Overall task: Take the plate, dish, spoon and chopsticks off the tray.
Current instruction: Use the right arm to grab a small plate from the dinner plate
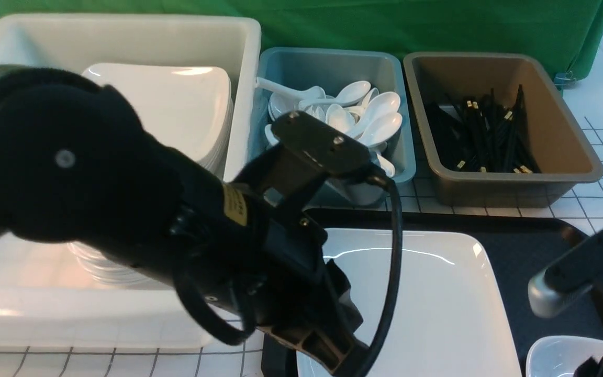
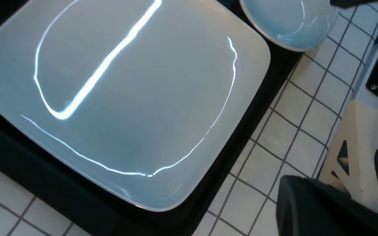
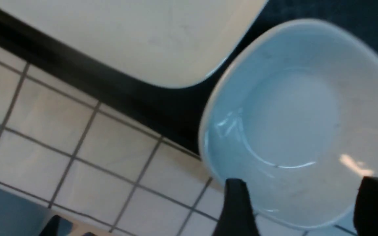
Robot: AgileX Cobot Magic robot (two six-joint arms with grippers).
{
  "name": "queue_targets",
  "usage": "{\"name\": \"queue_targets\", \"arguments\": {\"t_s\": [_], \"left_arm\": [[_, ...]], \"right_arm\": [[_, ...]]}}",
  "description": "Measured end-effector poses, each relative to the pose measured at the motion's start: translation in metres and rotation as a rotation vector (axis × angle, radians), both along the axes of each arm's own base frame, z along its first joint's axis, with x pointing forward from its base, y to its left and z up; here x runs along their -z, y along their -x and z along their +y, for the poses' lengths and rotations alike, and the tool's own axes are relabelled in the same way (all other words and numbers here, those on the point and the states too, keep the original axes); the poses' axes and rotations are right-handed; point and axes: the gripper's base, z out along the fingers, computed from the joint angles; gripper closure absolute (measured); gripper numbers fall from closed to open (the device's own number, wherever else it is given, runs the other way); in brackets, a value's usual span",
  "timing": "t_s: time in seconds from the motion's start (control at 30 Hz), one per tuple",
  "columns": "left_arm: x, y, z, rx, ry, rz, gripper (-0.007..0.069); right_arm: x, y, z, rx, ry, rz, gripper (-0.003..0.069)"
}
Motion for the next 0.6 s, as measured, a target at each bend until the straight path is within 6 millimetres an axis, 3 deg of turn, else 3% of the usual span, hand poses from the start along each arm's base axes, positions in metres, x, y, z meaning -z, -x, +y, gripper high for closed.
{"name": "queue_targets", "arguments": {"t_s": [0.13, 0.6], "left_arm": [[0.006, -0.003, -0.003, -0.001, -0.014, 0.013, 0.0627], [0.005, -0.006, -0.003, -0.010, -0.006, -0.027, 0.0626]], "right_arm": [[0.023, 0.003, 0.003, 0.014, -0.054, 0.005, 0.0145], [0.064, -0.015, 0.015, 0.027, -0.018, 0.114, 0.0139]]}}
